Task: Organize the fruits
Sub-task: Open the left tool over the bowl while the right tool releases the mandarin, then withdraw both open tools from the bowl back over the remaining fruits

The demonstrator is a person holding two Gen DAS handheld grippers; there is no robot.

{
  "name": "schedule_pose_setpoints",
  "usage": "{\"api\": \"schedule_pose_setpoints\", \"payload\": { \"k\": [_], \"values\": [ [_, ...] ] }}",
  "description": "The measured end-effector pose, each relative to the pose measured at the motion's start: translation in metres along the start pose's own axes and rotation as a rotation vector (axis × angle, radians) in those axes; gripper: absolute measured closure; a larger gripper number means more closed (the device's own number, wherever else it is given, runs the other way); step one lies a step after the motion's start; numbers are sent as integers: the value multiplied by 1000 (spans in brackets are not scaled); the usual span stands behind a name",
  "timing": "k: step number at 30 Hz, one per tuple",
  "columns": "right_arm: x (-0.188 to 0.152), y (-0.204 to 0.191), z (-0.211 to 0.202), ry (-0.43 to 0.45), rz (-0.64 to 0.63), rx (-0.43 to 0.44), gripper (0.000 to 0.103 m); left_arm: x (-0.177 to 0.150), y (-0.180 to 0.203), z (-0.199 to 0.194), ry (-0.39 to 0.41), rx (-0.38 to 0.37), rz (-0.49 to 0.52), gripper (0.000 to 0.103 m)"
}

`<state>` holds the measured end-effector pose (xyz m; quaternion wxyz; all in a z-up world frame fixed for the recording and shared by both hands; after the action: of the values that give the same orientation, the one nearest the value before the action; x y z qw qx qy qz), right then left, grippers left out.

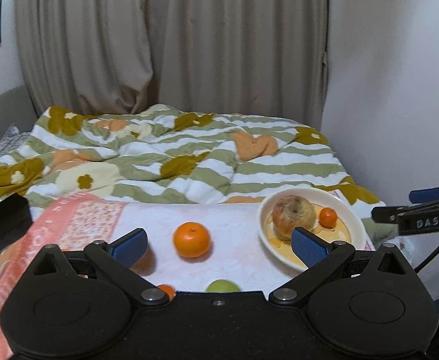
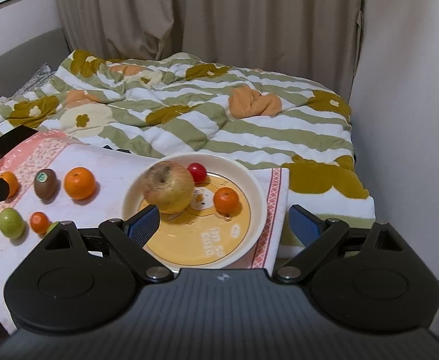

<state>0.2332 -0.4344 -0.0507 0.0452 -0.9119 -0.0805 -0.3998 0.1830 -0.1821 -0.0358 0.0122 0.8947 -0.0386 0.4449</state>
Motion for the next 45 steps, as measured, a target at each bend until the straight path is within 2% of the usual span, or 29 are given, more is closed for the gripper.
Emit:
{"api": "schedule_pose_setpoints", "payload": {
  "k": [3, 10, 18, 22, 27, 35, 45],
  "values": [
    [1, -11, -10, 11, 6, 20, 0, -6, -18, -9, -4, 52, 4, 0],
    [1, -49, -28, 23, -3, 42, 0, -18, -76, -34, 10, 113, -49, 0],
    [-9, -105, -42, 16, 35, 0, 0, -24, -141, -48, 23, 89, -52, 0],
    [-17, -135, -41, 1, 57, -55, 0, -27, -168, -45, 16, 72, -35, 0],
    [-27, -162, -37, -25, 130, -111, 0, -32, -199, -33, -10, 32, -6, 0],
    [-46, -206, -8, -66, 154, -179, 0, -39, -237, 7, -51, -49, 44, 0],
    [-59, -224, 40, -80, 183, -200, 0, -50, -247, 70, -115, -121, 85, 0]
  ]
}}
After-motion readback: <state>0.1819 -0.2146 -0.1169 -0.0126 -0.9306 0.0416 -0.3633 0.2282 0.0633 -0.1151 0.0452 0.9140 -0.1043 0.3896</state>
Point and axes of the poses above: each gripper's, at about its wrist camera, not at the fingertips, and z roughly the way its jaws point, y to its right, x to its top, the point moved 8 cm from there along z, roughly the way its jaws point, and after that the axes turned 2 degrees about -y, right-handed, at the moved point
